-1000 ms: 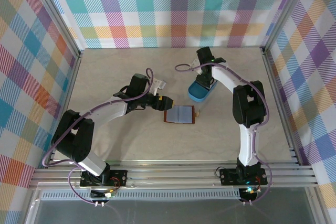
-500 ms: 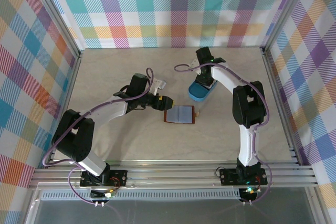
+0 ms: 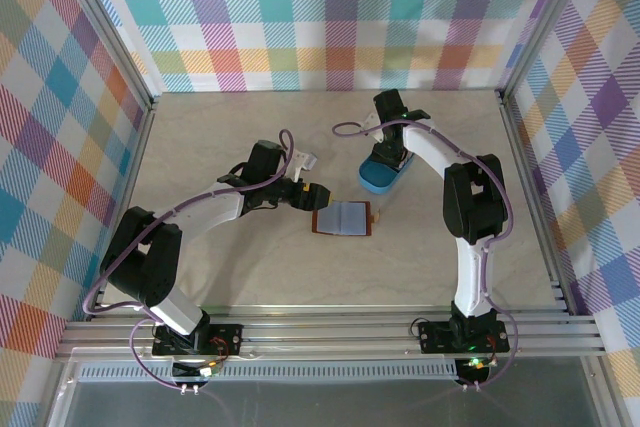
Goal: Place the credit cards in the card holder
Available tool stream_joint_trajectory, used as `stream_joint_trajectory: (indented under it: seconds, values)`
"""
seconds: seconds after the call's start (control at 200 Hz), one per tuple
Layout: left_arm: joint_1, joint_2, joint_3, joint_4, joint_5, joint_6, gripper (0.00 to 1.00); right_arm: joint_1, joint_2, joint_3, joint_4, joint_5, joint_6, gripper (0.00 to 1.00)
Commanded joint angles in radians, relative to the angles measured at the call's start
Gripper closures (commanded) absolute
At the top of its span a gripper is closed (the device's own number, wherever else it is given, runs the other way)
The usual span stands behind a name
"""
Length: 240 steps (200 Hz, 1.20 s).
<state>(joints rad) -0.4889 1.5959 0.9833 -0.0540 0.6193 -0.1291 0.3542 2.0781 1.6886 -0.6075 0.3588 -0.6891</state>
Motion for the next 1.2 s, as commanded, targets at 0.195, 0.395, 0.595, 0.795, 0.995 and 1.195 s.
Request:
stream_joint_trajectory:
  seconds: [0.195, 0.395, 0.595, 0.795, 0.995, 1.195]
  values:
    - [0.007, 0.003, 0.032, -0.029, 0.005, 0.022, 0.25, 0.006, -0.026, 0.023, -0.032, -0.012, 0.011, 0.53]
    - [0.006, 0.003, 0.034, -0.029, 0.003, 0.022, 0.25, 0.006, -0.014, 0.040, -0.042, -0.007, 0.013, 0.50]
    - [0.006, 0.007, 0.038, -0.038, 0.002, 0.022, 0.25, 0.006, -0.007, 0.058, -0.048, -0.001, 0.013, 0.49]
    - [0.007, 0.007, 0.040, -0.041, 0.000, 0.022, 0.25, 0.006, -0.021, 0.061, -0.080, -0.058, 0.037, 0.41]
    - [0.008, 0.003, 0.040, -0.043, -0.001, 0.025, 0.24, 0.006, -0.067, 0.039, -0.140, -0.196, 0.074, 0.12]
    - [0.006, 0.004, 0.044, -0.046, -0.001, 0.023, 0.24, 0.008, -0.033, 0.046, -0.140, -0.134, 0.071, 0.01]
